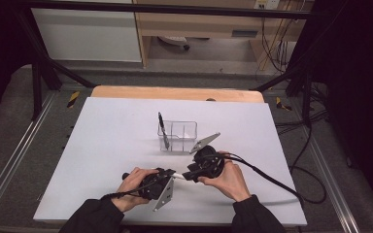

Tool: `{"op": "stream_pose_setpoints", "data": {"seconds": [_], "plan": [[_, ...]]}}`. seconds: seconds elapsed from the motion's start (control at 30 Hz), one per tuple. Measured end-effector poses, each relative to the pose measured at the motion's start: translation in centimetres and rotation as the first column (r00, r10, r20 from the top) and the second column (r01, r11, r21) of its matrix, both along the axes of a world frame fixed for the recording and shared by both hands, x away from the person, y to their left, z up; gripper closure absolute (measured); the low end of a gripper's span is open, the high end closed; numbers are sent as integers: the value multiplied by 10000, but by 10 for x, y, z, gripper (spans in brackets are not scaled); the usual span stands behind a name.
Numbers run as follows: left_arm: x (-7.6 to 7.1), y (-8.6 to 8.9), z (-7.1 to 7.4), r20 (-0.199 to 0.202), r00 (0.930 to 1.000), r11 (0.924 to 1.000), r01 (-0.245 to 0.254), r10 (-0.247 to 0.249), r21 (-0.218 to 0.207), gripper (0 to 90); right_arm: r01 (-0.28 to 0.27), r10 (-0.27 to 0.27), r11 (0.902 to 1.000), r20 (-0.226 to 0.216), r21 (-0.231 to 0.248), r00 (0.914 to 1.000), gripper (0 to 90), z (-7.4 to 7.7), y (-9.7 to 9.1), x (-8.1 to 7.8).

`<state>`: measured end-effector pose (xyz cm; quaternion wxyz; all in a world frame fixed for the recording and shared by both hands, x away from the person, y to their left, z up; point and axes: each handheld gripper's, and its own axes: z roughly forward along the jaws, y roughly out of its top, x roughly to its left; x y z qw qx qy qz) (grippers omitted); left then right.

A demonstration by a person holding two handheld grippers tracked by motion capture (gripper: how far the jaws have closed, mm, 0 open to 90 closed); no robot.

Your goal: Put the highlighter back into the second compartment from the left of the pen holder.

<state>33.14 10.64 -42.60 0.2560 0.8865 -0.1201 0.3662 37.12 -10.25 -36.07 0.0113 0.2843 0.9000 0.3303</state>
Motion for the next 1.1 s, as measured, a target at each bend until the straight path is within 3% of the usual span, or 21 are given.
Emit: {"op": "stream_pose_setpoints", "data": {"seconds": [0.23, 0.43, 0.6, 0.67, 0.87, 1.0, 1.1], "plan": [[3, 7, -1, -686, 9954, 9970, -693, 669, -340, 779, 665, -693, 9964, 549, 522, 9961, 423, -2, -23, 0], [6, 13, 1, -1066, 9879, 9909, -1198, 1127, -620, 779, 1263, -1370, 9878, 1243, 909, 9827, 289, -8, -43, 1], [8, 19, 2, -1386, 9782, 9818, -1679, 1547, -891, 779, 1794, -1931, 9779, 1347, 1076, 9719, 211, -19, -59, 2], [9, 21, 3, -1592, 9722, 9747, -1911, 1717, -1162, 779, 2018, -2159, 9731, 1334, 1117, 9673, 168, -24, -64, 2], [13, 28, 7, -2438, 9435, 9454, -2716, 2246, -1800, 779, 2474, -2632, 9618, 1478, 1169, 9534, 93, -37, -80, 2], [16, 33, 11, -2928, 9217, 9187, -3250, 2546, -2243, 778, 2784, -2985, 9521, 1877, 1262, 9358, 85, -44, -89, 0], [18, 36, 15, -3268, 9049, 8953, -3630, 2726, -2583, 778, 2870, -3056, 9502, 1824, 1214, 9345, 50, -49, -97, -1]]}}
